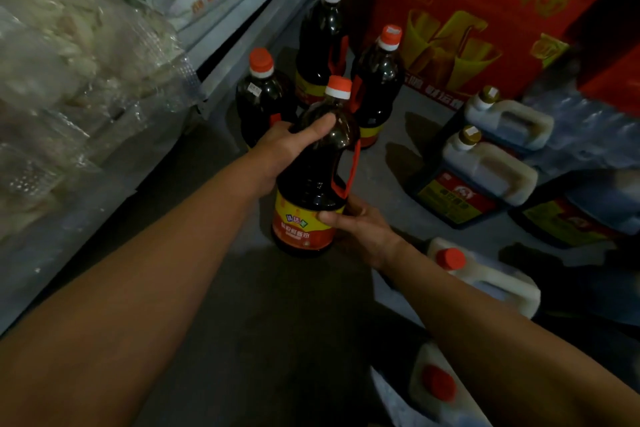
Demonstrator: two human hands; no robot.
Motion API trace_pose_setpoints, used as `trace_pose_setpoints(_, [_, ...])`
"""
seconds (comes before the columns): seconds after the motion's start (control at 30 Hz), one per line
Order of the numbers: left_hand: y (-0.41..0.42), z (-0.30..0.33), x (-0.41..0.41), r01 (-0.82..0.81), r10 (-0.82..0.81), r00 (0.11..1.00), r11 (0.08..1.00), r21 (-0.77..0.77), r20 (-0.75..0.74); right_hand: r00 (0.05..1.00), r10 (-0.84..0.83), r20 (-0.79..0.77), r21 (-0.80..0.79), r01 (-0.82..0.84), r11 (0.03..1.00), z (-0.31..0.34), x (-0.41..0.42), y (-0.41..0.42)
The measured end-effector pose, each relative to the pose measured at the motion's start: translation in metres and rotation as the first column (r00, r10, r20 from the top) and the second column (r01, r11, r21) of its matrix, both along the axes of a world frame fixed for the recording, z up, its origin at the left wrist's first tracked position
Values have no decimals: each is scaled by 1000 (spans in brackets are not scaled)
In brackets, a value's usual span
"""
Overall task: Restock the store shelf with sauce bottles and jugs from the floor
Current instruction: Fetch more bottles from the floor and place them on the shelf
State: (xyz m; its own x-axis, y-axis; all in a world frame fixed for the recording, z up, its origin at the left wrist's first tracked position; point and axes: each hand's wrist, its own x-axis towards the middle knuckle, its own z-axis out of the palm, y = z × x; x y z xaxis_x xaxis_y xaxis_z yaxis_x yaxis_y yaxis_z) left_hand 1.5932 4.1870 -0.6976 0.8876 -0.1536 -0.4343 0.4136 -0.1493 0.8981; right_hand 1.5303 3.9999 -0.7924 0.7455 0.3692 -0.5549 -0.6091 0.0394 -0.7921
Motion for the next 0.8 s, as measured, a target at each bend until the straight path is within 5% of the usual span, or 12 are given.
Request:
trace_pose_setpoints(0.57, [-12,23,31,-53,52,999,997,49,11,994,-101,-50,124,107,987,13,7,3])
trace_pose_setpoints(0.8, [-9,44,26,-32,31,998,999,-14,-61,987,-103,-123,11,105,994,48,-1,-3])
